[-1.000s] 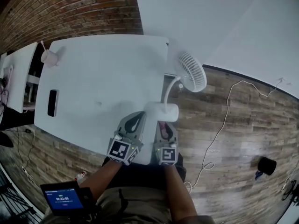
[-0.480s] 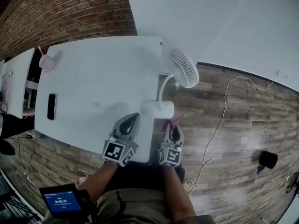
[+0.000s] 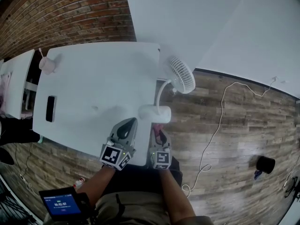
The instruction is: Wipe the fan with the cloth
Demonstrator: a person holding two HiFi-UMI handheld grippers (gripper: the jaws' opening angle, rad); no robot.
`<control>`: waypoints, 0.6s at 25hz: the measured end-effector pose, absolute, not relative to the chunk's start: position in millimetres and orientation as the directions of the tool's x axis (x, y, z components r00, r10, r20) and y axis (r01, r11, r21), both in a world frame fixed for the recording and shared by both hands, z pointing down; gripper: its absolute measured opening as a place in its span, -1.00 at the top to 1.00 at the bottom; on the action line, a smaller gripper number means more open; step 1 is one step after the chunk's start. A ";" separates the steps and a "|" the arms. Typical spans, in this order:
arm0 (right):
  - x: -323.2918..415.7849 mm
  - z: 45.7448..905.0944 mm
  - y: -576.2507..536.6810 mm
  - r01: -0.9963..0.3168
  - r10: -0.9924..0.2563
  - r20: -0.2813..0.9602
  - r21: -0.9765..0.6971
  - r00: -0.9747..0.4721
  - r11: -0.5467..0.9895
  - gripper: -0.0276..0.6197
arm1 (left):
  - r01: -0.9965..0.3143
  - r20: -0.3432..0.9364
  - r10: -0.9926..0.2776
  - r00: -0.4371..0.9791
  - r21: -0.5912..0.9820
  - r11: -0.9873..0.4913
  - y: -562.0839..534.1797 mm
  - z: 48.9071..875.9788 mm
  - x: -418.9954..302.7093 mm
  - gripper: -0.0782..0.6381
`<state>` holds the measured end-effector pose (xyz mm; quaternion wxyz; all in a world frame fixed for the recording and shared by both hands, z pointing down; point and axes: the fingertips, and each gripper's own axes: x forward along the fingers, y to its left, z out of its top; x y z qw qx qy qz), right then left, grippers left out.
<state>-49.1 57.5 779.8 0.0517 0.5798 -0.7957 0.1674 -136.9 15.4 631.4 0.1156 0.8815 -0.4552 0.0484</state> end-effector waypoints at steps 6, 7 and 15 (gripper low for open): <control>-67.1 752.0 37.1 -0.909 -0.892 0.198 -0.195 -0.405 0.369 0.61 | -0.816 0.184 -0.795 0.577 0.157 -0.556 12.0 632.5 -140.5 0.73; -67.1 749.1 36.2 -0.909 -0.890 0.210 -0.194 -0.405 0.369 0.61 | -0.821 0.187 -0.799 0.571 0.163 -0.548 11.5 633.8 -141.5 0.73; -48.6 751.2 34.4 -0.924 -0.908 0.210 -0.210 -0.362 0.320 0.61 | -0.829 0.199 -0.805 0.559 0.160 -0.536 7.4 633.3 -144.0 0.73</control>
